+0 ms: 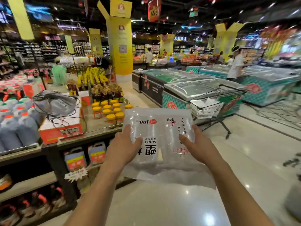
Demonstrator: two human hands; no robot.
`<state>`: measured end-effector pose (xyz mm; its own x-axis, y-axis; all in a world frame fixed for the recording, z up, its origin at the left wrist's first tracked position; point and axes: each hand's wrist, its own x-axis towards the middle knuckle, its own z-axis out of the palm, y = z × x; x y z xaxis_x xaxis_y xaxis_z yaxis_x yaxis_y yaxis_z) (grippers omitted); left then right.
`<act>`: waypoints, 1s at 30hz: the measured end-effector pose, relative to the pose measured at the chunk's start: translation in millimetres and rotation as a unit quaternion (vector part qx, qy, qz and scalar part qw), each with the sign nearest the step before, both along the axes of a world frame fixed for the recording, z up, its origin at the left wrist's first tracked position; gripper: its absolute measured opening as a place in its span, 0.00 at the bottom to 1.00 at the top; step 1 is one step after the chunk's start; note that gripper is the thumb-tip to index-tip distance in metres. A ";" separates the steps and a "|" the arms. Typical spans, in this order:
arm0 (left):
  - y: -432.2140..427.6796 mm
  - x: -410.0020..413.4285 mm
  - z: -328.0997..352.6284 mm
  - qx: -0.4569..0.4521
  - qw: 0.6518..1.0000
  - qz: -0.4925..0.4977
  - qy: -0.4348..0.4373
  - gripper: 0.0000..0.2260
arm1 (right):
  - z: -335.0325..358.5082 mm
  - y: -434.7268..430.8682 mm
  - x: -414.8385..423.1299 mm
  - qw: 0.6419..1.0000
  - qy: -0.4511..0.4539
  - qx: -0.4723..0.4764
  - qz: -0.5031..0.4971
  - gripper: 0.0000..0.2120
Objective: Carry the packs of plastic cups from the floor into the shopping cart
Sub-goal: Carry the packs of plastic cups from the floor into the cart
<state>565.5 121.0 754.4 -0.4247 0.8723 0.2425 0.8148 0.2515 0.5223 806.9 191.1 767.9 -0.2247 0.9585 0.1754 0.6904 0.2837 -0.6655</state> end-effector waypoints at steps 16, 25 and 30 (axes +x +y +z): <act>356.4 195.6 -36.0 -0.038 0.986 -0.160 -0.019 0.28 | -32.0 282.0 209.3 0.982 -0.037 0.001 -0.187 0.29; 582.1 265.4 -32.5 -0.031 0.978 -0.204 -0.034 0.25 | -15.0 482.0 275.7 0.973 -0.029 -0.006 -0.228 0.27; 683.1 300.0 -28.3 -0.033 0.976 -0.213 -0.023 0.27 | -23.9 581.2 310.8 0.970 -0.014 -0.008 -0.242 0.29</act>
